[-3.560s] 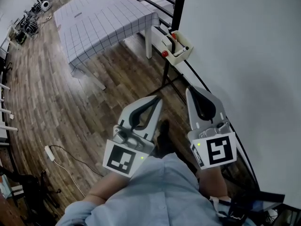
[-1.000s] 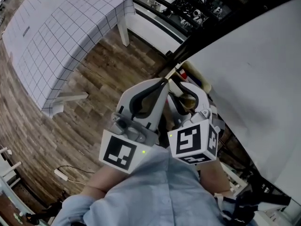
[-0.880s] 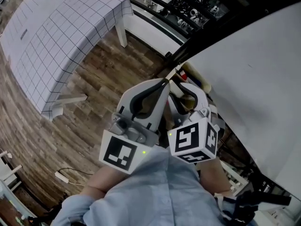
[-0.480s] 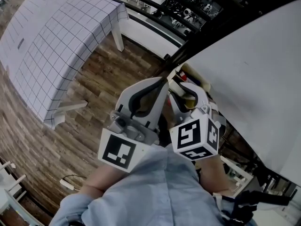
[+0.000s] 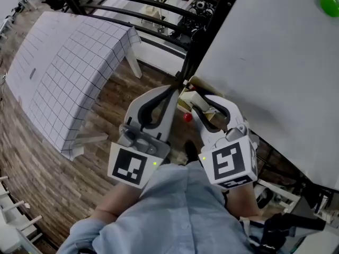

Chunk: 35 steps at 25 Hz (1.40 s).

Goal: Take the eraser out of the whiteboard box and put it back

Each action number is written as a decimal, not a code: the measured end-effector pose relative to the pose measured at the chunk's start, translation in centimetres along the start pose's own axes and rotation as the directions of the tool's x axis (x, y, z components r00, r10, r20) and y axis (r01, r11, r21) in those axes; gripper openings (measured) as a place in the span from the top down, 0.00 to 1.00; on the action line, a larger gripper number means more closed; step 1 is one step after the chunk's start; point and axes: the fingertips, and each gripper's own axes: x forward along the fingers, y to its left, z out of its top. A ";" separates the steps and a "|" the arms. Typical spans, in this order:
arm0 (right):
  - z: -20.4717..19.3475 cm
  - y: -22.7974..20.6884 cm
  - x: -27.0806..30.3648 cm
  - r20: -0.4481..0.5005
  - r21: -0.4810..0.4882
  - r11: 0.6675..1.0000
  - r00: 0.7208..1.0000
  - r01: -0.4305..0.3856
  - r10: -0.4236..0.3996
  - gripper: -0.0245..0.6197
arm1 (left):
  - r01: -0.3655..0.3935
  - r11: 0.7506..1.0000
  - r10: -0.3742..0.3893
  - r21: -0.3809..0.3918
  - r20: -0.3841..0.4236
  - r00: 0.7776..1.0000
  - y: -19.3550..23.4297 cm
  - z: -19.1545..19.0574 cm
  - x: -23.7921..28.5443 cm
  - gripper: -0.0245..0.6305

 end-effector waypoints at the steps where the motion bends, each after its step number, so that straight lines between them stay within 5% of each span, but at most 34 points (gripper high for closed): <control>1: 0.4 -0.3 -0.7 0.034 0.015 1.000 0.999 0.001 -0.001 0.78 | 0.001 1.000 -0.001 0.006 0.003 1.000 -0.3 0.3 0.1 0.96; 6: 2.3 -1.6 -4.3 0.162 0.044 0.999 0.987 0.005 -0.012 0.78 | -0.002 0.999 0.002 0.043 0.010 1.000 -2.0 1.6 0.1 0.96; 13: 2.9 -3.0 -6.2 0.221 0.017 1.000 0.975 0.019 -0.022 0.77 | -0.021 0.991 0.018 0.129 0.026 1.000 -3.5 3.1 0.7 0.96; 35: 0.7 -1.9 -4.2 0.130 -0.029 0.999 0.990 -0.045 0.049 0.78 | -0.064 0.995 0.061 0.072 0.040 0.997 -3.4 2.6 0.5 0.96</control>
